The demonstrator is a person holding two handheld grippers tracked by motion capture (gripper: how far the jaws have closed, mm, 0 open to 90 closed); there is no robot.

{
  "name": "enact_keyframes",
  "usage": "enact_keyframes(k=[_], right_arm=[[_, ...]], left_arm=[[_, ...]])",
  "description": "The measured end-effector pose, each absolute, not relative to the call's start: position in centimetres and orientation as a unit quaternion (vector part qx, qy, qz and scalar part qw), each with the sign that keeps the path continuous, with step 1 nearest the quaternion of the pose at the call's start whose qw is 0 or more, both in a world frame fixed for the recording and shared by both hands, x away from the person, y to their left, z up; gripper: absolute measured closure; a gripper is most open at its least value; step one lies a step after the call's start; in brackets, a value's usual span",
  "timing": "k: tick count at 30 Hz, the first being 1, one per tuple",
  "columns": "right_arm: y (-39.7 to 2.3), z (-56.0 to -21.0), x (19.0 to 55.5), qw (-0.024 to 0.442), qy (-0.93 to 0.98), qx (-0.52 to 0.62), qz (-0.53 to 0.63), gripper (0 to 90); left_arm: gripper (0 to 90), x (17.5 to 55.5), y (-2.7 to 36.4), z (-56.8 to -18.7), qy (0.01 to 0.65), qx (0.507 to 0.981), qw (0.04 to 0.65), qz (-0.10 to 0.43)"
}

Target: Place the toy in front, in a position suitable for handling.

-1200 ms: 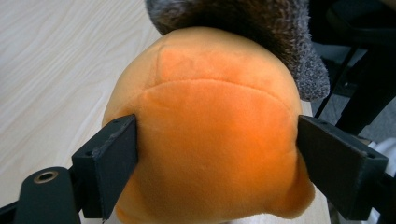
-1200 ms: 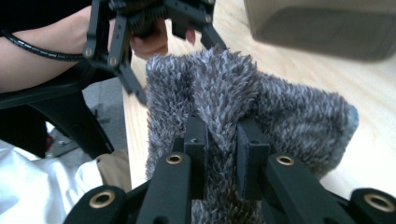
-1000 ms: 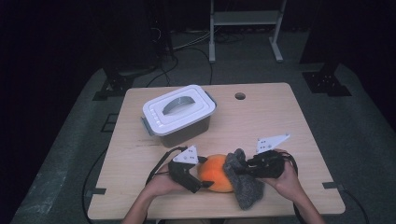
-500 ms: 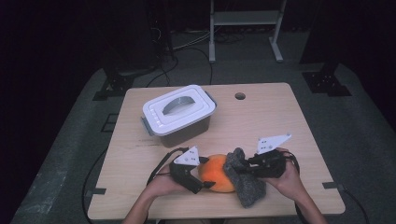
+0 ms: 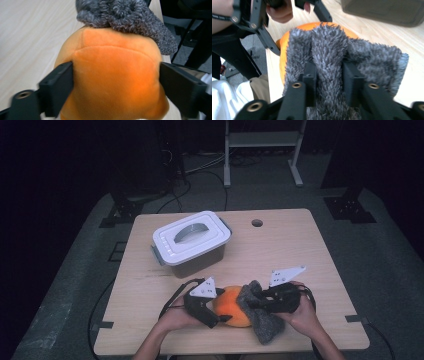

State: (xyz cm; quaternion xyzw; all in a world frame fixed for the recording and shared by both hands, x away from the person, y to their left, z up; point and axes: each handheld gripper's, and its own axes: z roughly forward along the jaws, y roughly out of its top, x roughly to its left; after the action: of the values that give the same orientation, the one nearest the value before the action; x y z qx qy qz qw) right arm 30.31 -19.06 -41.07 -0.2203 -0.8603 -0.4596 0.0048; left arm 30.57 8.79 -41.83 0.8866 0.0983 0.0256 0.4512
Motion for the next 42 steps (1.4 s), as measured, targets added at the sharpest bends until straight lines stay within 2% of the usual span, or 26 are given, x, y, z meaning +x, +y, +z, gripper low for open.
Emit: enact_keyframes(k=[7, 10, 15, 19, 23, 29, 35, 42], right_arm=[[-19.8, -40.9, 30.2, 0.013, -0.869, -0.215, -0.445, 76.6], [-20.3, -40.7, 30.2, 0.008, -0.875, -0.218, -0.432, 77.6], [-19.7, -38.9, 29.6, 0.008, -0.863, -0.197, -0.465, 77.9], [-18.2, -38.2, 29.1, -0.013, -0.873, -0.178, -0.454, 77.7], [-18.4, -39.0, 29.4, -0.003, -0.875, -0.184, -0.448, 77.7], [-19.6, -39.8, 29.6, 0.0, -0.876, -0.2, -0.439, 77.7], [-20.1, -39.6, 29.7, 0.008, -0.876, -0.201, -0.439, 77.7], [-18.2, -37.0, 28.7, -0.008, -0.871, -0.163, -0.463, 77.6]], left_arm=[[10.2, 31.0, 9.4, -41.5, 0.118, 0.885, 0.451, 0.001], [19.5, 30.9, 9.4, -41.7, 0.109, 0.884, 0.454, 0.006], [20.8, 30.7, 8.7, -41.4, 0.103, 0.878, 0.468, 0.012], [18.8, 30.4, 8.4, -41.2, 0.099, 0.878, 0.467, 0.023], [9.6, 30.6, 8.6, -41.3, 0.111, 0.879, 0.463, 0.015], [8.3, 30.8, 8.9, -41.4, 0.109, 0.885, 0.453, 0.002], [23.8, 30.5, 9.0, -41.2, 0.099, 0.884, 0.457, 0.018], [24.3, 29.7, 7.5, -40.8, 0.082, 0.876, 0.474, 0.033]])
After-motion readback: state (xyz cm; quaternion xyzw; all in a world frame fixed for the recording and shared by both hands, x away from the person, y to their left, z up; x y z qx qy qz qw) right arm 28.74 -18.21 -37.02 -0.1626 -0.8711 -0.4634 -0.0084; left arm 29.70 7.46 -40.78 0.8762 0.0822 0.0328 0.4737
